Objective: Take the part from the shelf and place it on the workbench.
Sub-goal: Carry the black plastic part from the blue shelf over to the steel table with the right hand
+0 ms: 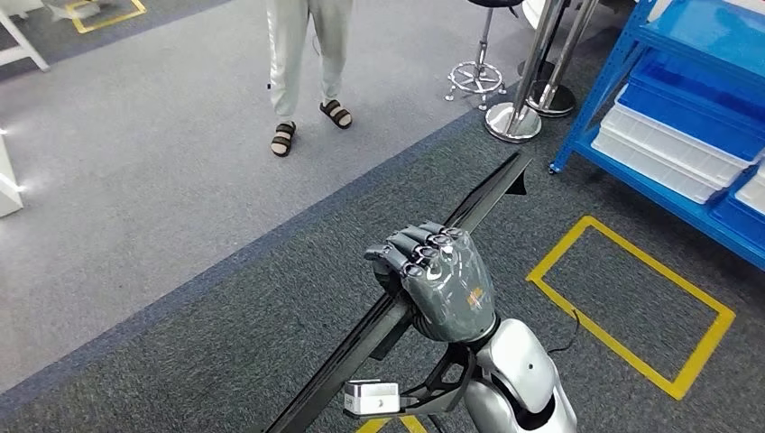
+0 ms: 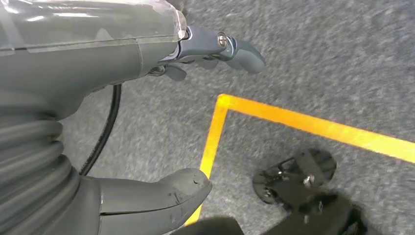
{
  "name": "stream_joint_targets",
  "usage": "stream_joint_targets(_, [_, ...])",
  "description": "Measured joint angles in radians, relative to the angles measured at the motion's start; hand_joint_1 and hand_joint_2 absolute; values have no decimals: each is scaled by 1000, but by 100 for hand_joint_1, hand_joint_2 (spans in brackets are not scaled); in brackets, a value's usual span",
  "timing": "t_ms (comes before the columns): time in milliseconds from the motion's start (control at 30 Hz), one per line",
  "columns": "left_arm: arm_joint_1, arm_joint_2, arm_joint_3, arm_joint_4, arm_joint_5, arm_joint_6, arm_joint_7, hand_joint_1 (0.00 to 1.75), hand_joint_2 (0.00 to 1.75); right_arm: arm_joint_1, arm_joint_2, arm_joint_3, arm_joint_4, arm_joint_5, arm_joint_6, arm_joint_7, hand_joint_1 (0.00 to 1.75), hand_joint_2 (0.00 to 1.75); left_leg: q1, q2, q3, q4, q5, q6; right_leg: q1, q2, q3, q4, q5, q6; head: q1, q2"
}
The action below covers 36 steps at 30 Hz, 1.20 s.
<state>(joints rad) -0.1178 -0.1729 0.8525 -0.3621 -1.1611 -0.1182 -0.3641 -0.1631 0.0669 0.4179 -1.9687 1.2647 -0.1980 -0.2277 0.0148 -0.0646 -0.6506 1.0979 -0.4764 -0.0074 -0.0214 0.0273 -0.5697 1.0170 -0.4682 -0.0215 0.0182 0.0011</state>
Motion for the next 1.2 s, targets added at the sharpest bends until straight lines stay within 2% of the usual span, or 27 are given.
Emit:
stream_joint_targets(33, [0,-1,-1,-1,-1,-1,1,0,175,4,0,0,-1,0,-2,0,175,175,-1,31,-30,60,-30,-4,2,-16,2,-1,-2,-4,0,0])
stream_joint_targets(67, [0,-1,-1,-2,-1,-1,2,0,175,9,0,-1,-2,0,-2,0,175,175,1,47,-62,123,-57,-8,3,-33,3,0,-4,-6,0,0])
stream_joint_targets(100, [0,0,-1,-2,-2,-2,2,0,175,13,0,-1,-3,0,-2,0,175,175,3,54,-87,172,-72,-11,5,-50,3,2,-7,-7,0,0])
stream_joint_targets(133, [2,0,-2,-3,-3,-2,2,0,175,16,0,-2,-3,0,-2,0,175,175,5,58,-94,185,-68,-13,5,-66,4,4,-10,-6,0,0])
stream_joint_targets(167, [5,2,-2,-3,-5,-4,2,0,175,18,-1,-2,-3,0,-2,0,175,175,6,63,-81,161,-46,-15,5,-81,5,6,-13,-5,0,0])
stream_joint_targets(200, [8,4,-4,-3,-7,-5,2,0,175,19,-1,-2,-3,0,-2,1,175,175,7,72,-49,103,-13,-14,5,-95,8,7,-17,-2,0,0])
stream_joint_targets(267, [10,8,-8,-3,-9,-7,1,0,175,21,-1,-2,-5,2,-2,3,175,175,3,109,19,-24,30,-6,9,-118,13,11,-25,7,0,0])
stream_joint_targets(333, [9,9,-12,-3,-7,-7,-1,0,175,22,-2,-2,-9,4,-2,5,175,175,-4,125,42,-71,35,7,14,-135,17,11,-29,18,0,0])
stream_joint_targets(400, [11,9,-15,-3,-3,-7,-2,0,175,22,-4,-4,-14,10,2,10,175,175,-5,103,40,-73,38,20,16,-151,21,8,-31,28,0,0])
stream_joint_targets(433, [12,6,-17,-3,-1,-7,-3,0,175,22,-6,-5,-18,15,5,13,175,175,-3,92,41,-78,41,26,14,-142,22,13,-38,34,0,0])
stream_joint_targets(500, [9,-1,-21,-3,1,-8,-4,0,175,23,-9,-10,-28,27,11,18,175,175,1,71,45,-86,47,39,8,-93,-2,75,-80,42,0,0])
stream_joint_targets(533, [7,-6,-23,-3,2,-9,-5,0,175,26,-12,-14,-31,32,13,19,175,175,0,60,44,-87,49,43,7,-61,-30,137,-113,43,0,0])
stream_joint_targets(567, [5,-10,-24,-3,2,-9,-6,0,175,29,-15,-18,-34,35,13,20,175,175,-1,48,44,-87,49,46,7,-42,-65,205,-143,44,0,0])
stream_joint_targets(600, [5,-14,-25,-3,2,-10,-7,0,175,33,-19,-23,-34,37,14,21,175,175,-3,35,43,-86,50,48,8,-34,-96,261,-160,44,0,0])
stream_joint_targets(633, [6,-17,-25,-3,2,-10,-7,0,175,36,-22,-26,-35,38,14,22,175,175,-4,21,43,-85,50,49,8,-30,-113,287,-157,43,0,0])
stream_joint_targets(667, [7,-20,-25,-3,2,-10,-7,0,175,39,-24,-29,-38,38,14,23,175,175,-6,6,43,-83,49,49,9,-26,-112,272,-134,40,0,0])
stream_joint_targets(700, [8,-21,-25,-3,2,-10,-7,0,175,40,-25,-30,-41,38,14,24,175,175,-7,-9,44,-82,49,49,9,-20,-94,223,-95,36,0,0])
stream_joint_targets(767, [8,-26,-26,-3,2,-9,-7,0,175,41,-28,-34,-48,41,13,26,175,175,-9,-38,42,-78,49,47,8,24,-39,88,-26,24,0,0])
stream_joint_targets(833, [6,-29,-27,-3,2,-7,-7,0,175,46,-30,-40,-57,49,13,30,175,175,-7,-61,36,-76,50,38,10,53,-12,20,-6,20,0,0])
stream_joint_targets(900, [8,-29,-27,-3,6,-6,-8,0,175,51,-33,-49,-65,56,13,33,175,175,-5,-82,32,-80,53,25,11,35,-6,10,-4,17,0,0])
stream_joint_targets(933, [11,-29,-27,-3,8,-6,-9,0,175,53,-34,-52,-68,59,14,34,175,175,-5,-74,30,-77,52,20,9,24,0,2,-1,14,0,0])
stream_joint_targets(1000, [13,-28,-27,-3,14,-4,-11,0,175,57,-35,-61,-77,66,15,35,175,175,-8,-18,8,-27,20,10,4,-5,13,-14,4,4,0,0])
stream_joint_targets(1033, [13,-28,-27,-3,17,-4,-12,0,175,61,-36,-66,-81,70,16,35,175,175,-7,18,-16,26,-10,5,6,-21,17,-16,3,1,0,0])
stream_joint_targets(1100, [11,-29,-27,-3,22,-4,-13,0,175,70,-38,-77,-86,75,18,36,175,175,0,52,-77,149,-67,-7,8,-53,18,-16,-1,-3,0,0])
stream_joint_targets(1133, [12,-29,-27,-3,25,-4,-14,0,175,73,-38,-82,-87,76,18,36,175,175,5,57,-93,181,-73,-13,8,-69,18,-15,-3,-2,0,0])
stream_joint_targets(1167, [14,-29,-27,-3,28,-5,-14,0,175,76,-39,-86,-88,78,18,36,175,175,9,61,-90,178,-62,-17,7,-83,19,-13,-6,0,0,0])
stream_joint_targets(1200, [16,-29,-27,-3,31,-5,-15,0,175,77,-39,-90,-90,78,18,36,175,175,12,69,-66,134,-33,-21,5,-97,20,-9,-10,4,0,0])
